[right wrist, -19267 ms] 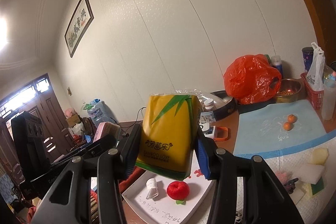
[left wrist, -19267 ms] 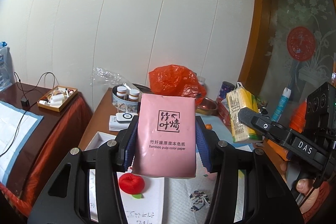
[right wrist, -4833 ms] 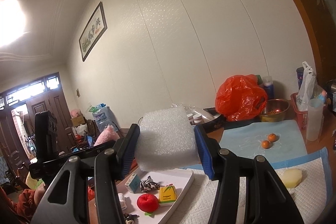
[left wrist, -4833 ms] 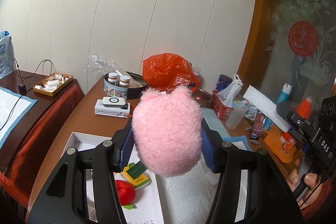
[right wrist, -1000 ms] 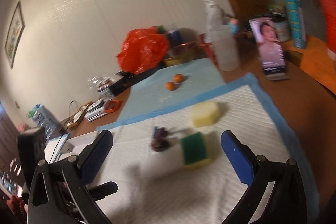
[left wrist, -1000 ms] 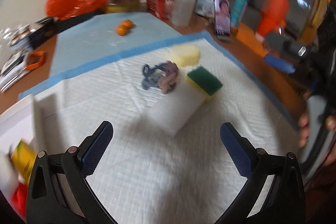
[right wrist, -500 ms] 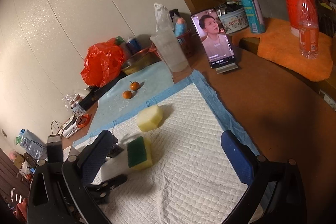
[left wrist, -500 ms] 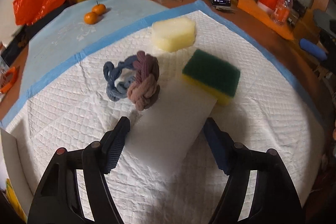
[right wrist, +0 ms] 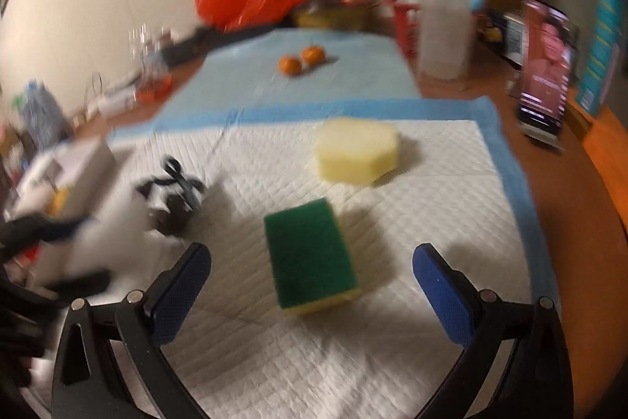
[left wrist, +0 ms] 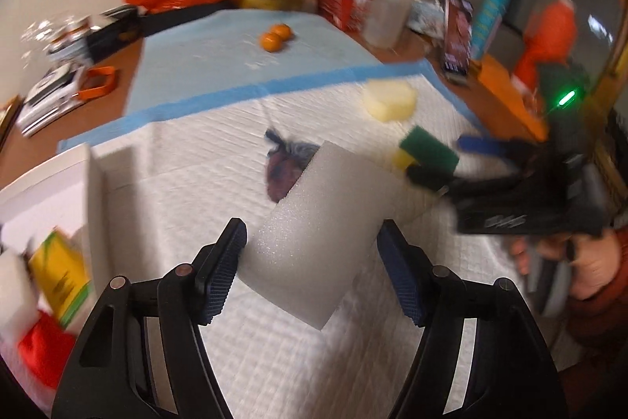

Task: Organize soft objects
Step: 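Grasp the white foam strip with the left gripper while the right gripper grasps the green-yellow scouring sponge, then carry the foam strip in the left gripper over the tray while the right gripper carries the scouring sponge, then open the left gripper dropping the foam strip into the tray while the right gripper drops the scouring sponge, then move both open grippers back over the pad toward the grey rope and yellow sponge, then grasp the grey knotted rope with the left gripper while the right gripper grasps the yellow octagonal sponge, then carry the grey rope in the left gripper over the tray while the right gripper carries the yellow sponge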

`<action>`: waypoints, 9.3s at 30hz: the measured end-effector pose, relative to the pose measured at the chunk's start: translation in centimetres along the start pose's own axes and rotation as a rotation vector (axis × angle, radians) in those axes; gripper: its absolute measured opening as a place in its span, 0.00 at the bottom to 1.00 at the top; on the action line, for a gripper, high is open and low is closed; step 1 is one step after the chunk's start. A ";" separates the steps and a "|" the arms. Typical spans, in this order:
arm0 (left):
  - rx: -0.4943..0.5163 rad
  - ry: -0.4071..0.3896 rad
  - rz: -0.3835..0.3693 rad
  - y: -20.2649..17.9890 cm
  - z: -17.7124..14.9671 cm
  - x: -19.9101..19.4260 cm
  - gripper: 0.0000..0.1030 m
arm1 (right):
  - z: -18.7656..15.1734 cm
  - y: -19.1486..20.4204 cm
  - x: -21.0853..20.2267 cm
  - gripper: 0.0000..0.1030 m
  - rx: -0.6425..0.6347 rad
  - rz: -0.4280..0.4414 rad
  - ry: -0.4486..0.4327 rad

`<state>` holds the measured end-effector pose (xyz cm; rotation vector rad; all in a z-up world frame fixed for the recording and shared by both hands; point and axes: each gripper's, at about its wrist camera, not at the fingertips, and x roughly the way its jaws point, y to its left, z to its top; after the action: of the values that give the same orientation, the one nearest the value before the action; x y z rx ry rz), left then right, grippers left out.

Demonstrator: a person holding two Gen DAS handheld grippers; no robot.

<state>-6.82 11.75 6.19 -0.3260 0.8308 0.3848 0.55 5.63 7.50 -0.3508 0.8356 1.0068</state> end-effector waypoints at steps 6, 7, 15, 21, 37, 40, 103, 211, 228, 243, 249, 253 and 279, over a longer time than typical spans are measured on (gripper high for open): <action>-0.044 -0.056 0.008 0.7 -0.4 -3.3 0.68 | -0.7 1.2 1.6 0.40 -0.069 -0.051 0.060; -0.050 -0.065 0.004 0.8 -0.3 -3.6 0.68 | -0.7 1.1 1.4 0.38 -0.063 -0.029 0.062; -0.099 -0.228 0.009 1.4 1.6 -10.2 0.68 | 2.4 2.9 -8.3 0.38 0.029 0.182 -0.192; -0.150 -0.378 0.027 2.7 2.6 -16.7 0.68 | 5.1 5.9 -15.0 0.38 0.018 0.342 -0.364; -0.251 -0.442 0.092 6.6 -1.2 -21.4 0.68 | 4.7 12.2 -15.8 0.38 -0.041 0.495 -0.374; -0.264 -0.445 0.098 7.1 -1.7 -21.9 0.68 | 4.5 13.0 -15.8 0.38 -0.051 0.512 -0.366; -0.523 -0.249 0.290 22.5 -11.1 -19.0 0.68 | 0.7 27.5 -6.9 0.38 -0.250 0.625 -0.046; -0.194 -0.194 0.110 1.1 5.4 -3.2 0.31 | 7.5 -1.1 -4.5 0.58 0.053 0.224 -0.264; -0.277 -0.387 0.098 2.3 2.5 -14.5 0.31 | 5.4 5.7 -12.2 0.58 -0.036 0.383 -0.387; -0.324 -0.453 0.127 5.3 -0.9 -19.6 0.31 | 4.5 10.2 -13.9 0.58 -0.074 0.413 -0.418; -0.344 -0.471 0.149 6.7 -2.0 -21.0 0.31 | 4.6 11.5 -13.6 0.58 -0.085 0.429 -0.416; -0.357 -0.477 0.161 7.6 -2.5 -21.7 0.31 | 4.5 12.5 -13.5 0.58 -0.091 0.443 -0.412; -0.415 -0.487 0.213 11.6 -5.0 -24.2 0.31 | 4.3 17.5 -12.8 0.58 -0.136 0.493 -0.382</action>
<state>-30.14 15.01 19.97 -0.5049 0.3011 0.8045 -15.81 9.55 21.86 -0.0557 0.5127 1.5379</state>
